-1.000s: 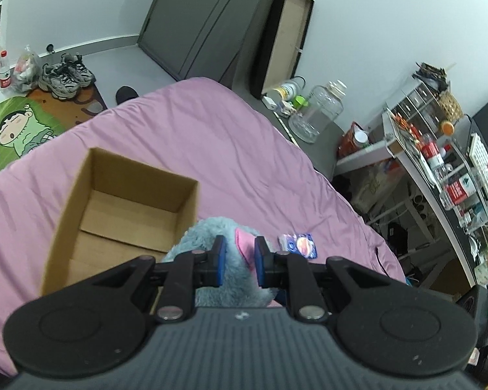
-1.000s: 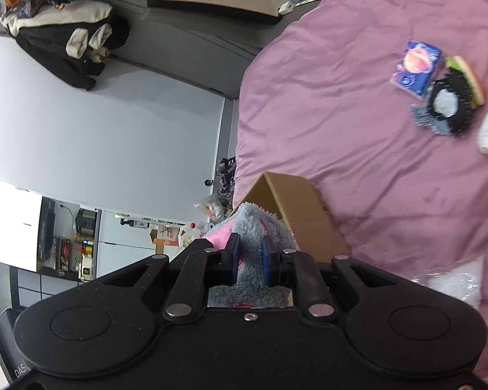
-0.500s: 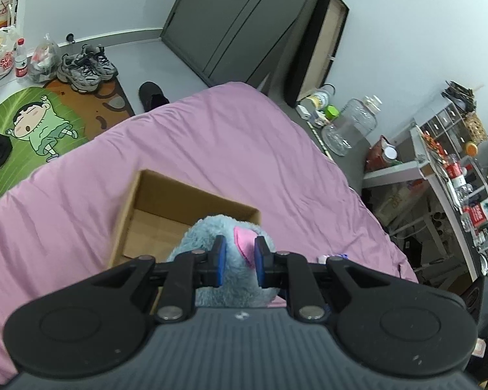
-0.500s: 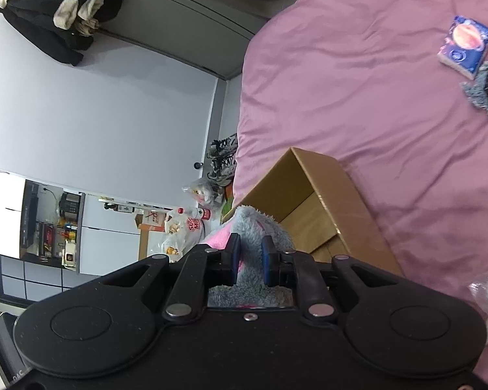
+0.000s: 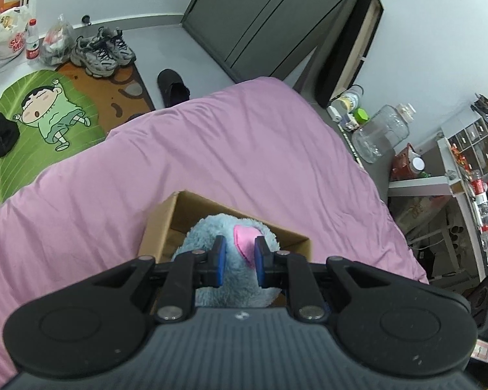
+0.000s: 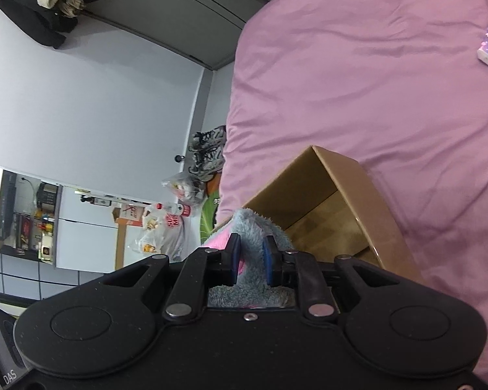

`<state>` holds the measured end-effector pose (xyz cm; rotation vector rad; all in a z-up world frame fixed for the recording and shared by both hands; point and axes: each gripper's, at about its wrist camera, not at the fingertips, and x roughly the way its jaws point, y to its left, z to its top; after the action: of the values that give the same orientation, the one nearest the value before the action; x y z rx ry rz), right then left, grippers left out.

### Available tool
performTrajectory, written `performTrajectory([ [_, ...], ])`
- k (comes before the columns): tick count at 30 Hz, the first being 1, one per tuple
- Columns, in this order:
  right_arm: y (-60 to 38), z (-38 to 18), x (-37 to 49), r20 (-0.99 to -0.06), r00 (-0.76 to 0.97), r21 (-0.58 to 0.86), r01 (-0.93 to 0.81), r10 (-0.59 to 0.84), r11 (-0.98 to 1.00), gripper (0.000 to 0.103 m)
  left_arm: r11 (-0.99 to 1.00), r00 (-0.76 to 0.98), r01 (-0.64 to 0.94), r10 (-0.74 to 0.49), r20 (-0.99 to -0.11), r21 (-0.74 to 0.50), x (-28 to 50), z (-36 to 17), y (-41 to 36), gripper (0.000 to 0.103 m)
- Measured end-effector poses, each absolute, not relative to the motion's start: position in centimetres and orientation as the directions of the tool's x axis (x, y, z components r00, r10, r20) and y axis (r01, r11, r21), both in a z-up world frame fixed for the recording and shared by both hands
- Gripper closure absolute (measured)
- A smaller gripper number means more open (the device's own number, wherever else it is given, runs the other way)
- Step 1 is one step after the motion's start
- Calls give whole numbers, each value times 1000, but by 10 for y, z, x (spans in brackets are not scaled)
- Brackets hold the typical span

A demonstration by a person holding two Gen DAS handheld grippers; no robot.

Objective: Organize soft objects
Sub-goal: 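Carry the grey plush toy with the left gripper over the cardboard box, then lower the plush into the box and open the left gripper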

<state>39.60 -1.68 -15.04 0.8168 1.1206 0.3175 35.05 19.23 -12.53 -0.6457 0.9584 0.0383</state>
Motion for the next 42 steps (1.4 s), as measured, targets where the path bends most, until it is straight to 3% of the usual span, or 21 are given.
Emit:
performTrajectory([
  [16,1,-182,410,-738,370,655,188,564,732,77,793,491,-399,-239,-838,-460,363,-165,202,85],
  [22,1,-175,407,-734,375,657,181,566,732,68,813,483,-399,-205,-851,-423,362,-155,197,82],
  [37,-40,-149,369,-708,432,675,183,558,715,66,842,515,-385,-145,-845,-379,327,-111,170,75],
  [42,-58,-138,348,-697,456,678,171,553,714,61,852,530,-375,-126,-838,-365,308,-97,157,59],
])
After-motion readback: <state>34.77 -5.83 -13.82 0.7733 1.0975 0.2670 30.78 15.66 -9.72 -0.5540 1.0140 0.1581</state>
